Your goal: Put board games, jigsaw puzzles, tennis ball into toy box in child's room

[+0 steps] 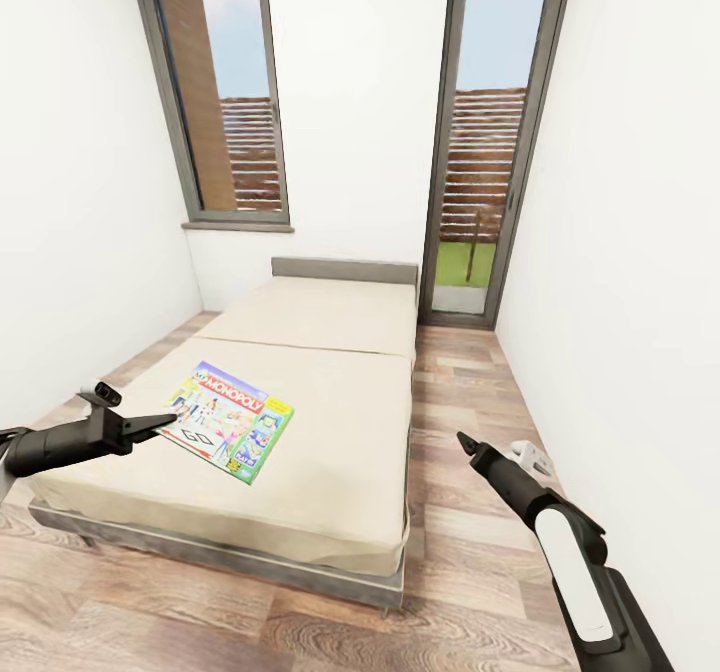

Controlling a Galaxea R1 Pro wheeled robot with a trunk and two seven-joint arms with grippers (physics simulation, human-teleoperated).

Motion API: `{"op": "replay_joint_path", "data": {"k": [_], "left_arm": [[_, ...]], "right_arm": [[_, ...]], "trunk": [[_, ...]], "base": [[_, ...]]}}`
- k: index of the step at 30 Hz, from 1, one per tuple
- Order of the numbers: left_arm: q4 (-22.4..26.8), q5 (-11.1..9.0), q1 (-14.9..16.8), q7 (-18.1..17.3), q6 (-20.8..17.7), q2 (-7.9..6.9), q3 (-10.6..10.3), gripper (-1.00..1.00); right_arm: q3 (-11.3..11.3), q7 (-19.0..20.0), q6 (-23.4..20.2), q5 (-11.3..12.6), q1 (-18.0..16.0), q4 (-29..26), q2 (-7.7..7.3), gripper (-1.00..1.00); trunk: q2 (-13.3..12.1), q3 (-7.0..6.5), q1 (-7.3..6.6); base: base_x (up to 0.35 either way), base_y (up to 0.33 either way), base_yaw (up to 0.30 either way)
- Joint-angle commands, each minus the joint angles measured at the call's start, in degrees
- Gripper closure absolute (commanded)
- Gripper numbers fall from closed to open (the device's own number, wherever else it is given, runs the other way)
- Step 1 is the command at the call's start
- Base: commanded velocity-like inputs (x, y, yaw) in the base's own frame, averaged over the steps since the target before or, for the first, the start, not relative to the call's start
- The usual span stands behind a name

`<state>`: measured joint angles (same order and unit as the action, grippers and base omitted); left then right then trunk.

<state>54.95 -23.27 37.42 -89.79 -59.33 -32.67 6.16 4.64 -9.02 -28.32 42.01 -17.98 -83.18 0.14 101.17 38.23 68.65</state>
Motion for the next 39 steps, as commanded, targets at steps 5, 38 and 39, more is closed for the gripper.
{"op": "replay_joint_path", "data": {"k": [5, 38, 39], "left_arm": [[-0.02, -0.02, 0.02, -0.21, -0.62, -0.45, -0.02, 1.0], [-0.02, 0.13, 0.02, -0.21, -0.62, -0.73, -0.07, 1.0], [-0.02, 0.09, 0.02, -0.21, -0.6, -0.73, -0.07, 1.0]], "right_arm": [[0.35, -0.47, -0.25, 0.53, -0.02, -0.12, 0.0, -1.0], [0.55, -0.48, -0.33, 0.46, -0.02, -0.32, 0.03, -1.0], [0.54, -0.5, -0.38, 0.53, -0.03, -0.47, 0.03, -1.0]], "trunk": [[-1.99, -0.84, -1.11], [-15.23, -6.72, -8.36], [-15.63, -6.9, -8.58]], "base": [[0.0, 0.0, 0.0], [-0.033, 0.0, 0.152], [-0.004, 0.0, 0.057]]}}
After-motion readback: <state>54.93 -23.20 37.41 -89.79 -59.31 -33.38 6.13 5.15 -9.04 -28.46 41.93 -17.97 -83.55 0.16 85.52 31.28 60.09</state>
